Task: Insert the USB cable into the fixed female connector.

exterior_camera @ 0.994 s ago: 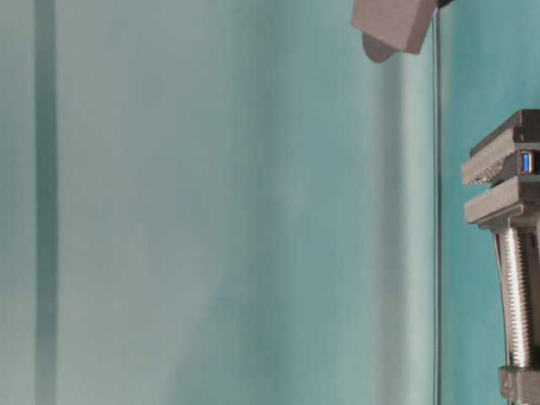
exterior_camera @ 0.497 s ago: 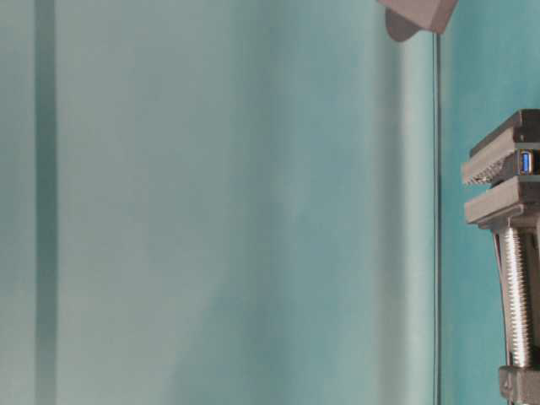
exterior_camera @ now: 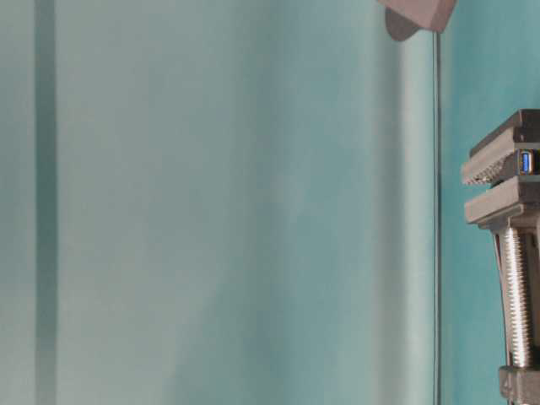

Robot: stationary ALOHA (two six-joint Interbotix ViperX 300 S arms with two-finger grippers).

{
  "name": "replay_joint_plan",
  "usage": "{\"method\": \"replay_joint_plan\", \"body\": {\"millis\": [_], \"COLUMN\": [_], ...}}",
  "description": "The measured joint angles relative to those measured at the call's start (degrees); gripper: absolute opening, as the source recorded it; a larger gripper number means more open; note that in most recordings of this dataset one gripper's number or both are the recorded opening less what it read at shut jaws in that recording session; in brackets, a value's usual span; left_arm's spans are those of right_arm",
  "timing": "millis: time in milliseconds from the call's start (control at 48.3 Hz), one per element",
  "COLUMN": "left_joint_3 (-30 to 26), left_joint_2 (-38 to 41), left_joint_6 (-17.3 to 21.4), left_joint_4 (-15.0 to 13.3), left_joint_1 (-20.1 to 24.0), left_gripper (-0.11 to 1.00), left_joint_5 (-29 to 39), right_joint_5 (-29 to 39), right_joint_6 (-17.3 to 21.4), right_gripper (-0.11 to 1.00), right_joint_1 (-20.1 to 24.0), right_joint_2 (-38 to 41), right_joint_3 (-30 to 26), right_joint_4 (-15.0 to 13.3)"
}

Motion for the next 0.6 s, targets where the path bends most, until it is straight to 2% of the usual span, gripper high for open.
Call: {"method": "replay_joint_plan", "body": {"millis": [373, 601], "left_joint_3": [0.0, 0.7], "left_joint_2": [0.0, 0.1], "left_joint_6": [0.0, 0.0], "left_joint_4": [0.0, 0.0], "left_joint_1": [0.0, 0.0], "left_gripper": [1.00, 1.00], "left_joint_5": [0.0, -1.1], "right_joint_5": [0.0, 0.1], "right_joint_6": [0.1, 0.1], "right_gripper": [0.22, 0.22], "right_joint_1": [0.0, 0.3], "right_joint_2": [-0.1, -1.6], "right_joint_3": [0.0, 0.2], "right_joint_4": [0.2, 2.1]}}
